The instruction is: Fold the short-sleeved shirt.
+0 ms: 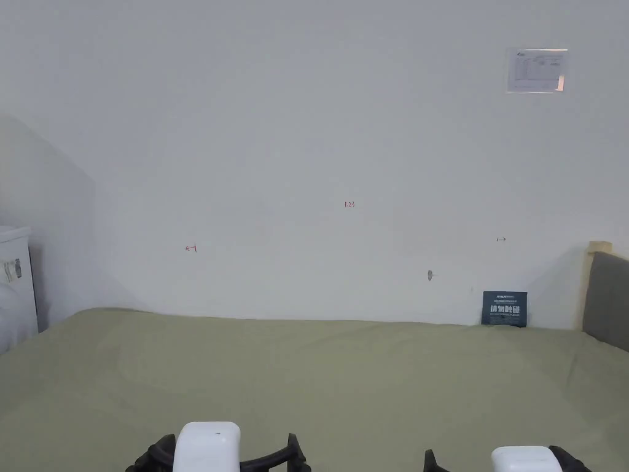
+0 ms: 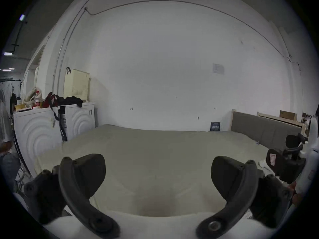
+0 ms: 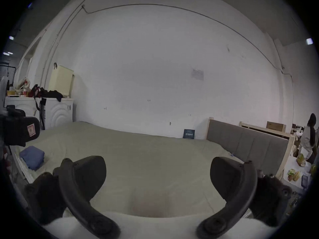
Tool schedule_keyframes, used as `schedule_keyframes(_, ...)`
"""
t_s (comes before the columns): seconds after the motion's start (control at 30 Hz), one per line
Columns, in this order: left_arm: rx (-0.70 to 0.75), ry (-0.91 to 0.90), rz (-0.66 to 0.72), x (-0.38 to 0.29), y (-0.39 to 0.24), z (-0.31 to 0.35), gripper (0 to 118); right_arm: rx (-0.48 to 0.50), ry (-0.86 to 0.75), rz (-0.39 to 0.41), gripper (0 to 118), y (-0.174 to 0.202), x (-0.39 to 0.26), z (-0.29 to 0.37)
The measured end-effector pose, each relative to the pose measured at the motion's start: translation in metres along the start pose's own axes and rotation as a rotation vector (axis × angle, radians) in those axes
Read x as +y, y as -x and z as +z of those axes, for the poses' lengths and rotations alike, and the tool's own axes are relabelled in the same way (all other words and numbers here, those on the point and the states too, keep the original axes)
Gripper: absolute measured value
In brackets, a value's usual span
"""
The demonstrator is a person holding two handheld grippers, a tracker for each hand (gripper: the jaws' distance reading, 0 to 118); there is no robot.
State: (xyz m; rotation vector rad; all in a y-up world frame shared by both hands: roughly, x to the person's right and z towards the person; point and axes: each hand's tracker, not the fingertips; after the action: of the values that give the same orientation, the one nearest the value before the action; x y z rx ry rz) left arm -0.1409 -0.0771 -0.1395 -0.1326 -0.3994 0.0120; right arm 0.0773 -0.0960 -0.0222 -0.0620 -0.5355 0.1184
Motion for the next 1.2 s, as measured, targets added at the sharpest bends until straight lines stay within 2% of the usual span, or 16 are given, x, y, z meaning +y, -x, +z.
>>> schedule_keyframes(0.1, -0.018, -0.008, 0.014, -0.002, -0.001, -0.002, 118, 0.014, 0.021, -0.016, 118, 0.0, 0.004, 0.001)
schedule_keyframes(0.23, -0.017, 0.003, 0.009, 0.004, 0.001, 0.003, 118, 0.036, 0.023, -0.079, 118, -0.005, 0.007, 0.003)
schedule_keyframes(0.37, 0.011, -0.024, 0.003, 0.018, 0.005, 0.01, 118, 0.158, 0.012, -0.145, 118, -0.014, 0.02, 0.005)
schedule_keyframes(0.47, 0.04, -0.082, -0.011, 0.03, 0.007, 0.016, 118, 0.13, -0.006, -0.162, 118, -0.015, 0.036, 0.007)
schedule_keyframes(0.67, 0.072, -0.133, -0.052, 0.051, 0.005, 0.021, 118, 0.09, -0.014, -0.252, 118, -0.02, 0.058, 0.003)
schedule_keyframes(0.7, 0.062, -0.138, -0.053, 0.052, 0.005, 0.023, 118, 0.041, 0.003, -0.241, 118, -0.018, 0.062, 0.001)
schedule_keyframes(0.77, 0.03, -0.15, -0.042, 0.056, 0.006, 0.026, 118, -0.047, 0.026, -0.156, 118, -0.012, 0.065, -0.001)
schedule_keyframes(0.8, 0.029, -0.151, -0.036, 0.058, 0.007, 0.025, 118, -0.07, 0.027, -0.111, 118, -0.009, 0.066, -0.002)
schedule_keyframes(0.87, 0.034, -0.142, -0.03, 0.061, 0.006, 0.026, 118, -0.059, -0.011, -0.073, 118, -0.006, 0.063, -0.002)
schedule_keyframes(0.97, 0.026, -0.142, -0.003, 0.062, 0.01, 0.022, 118, 0.039, -0.001, -0.136, 118, -0.01, 0.064, 0.0)
schedule_keyframes(1.03, 0.041, -0.119, 0.007, 0.063, 0.011, 0.021, 118, 0.068, 0.008, -0.18, 118, -0.012, 0.066, 0.0)
schedule_keyframes(1.2, 0.034, -0.086, 0.044, 0.06, 0.022, 0.016, 118, 0.102, 0.03, -0.18, 118, -0.021, 0.068, -0.004)
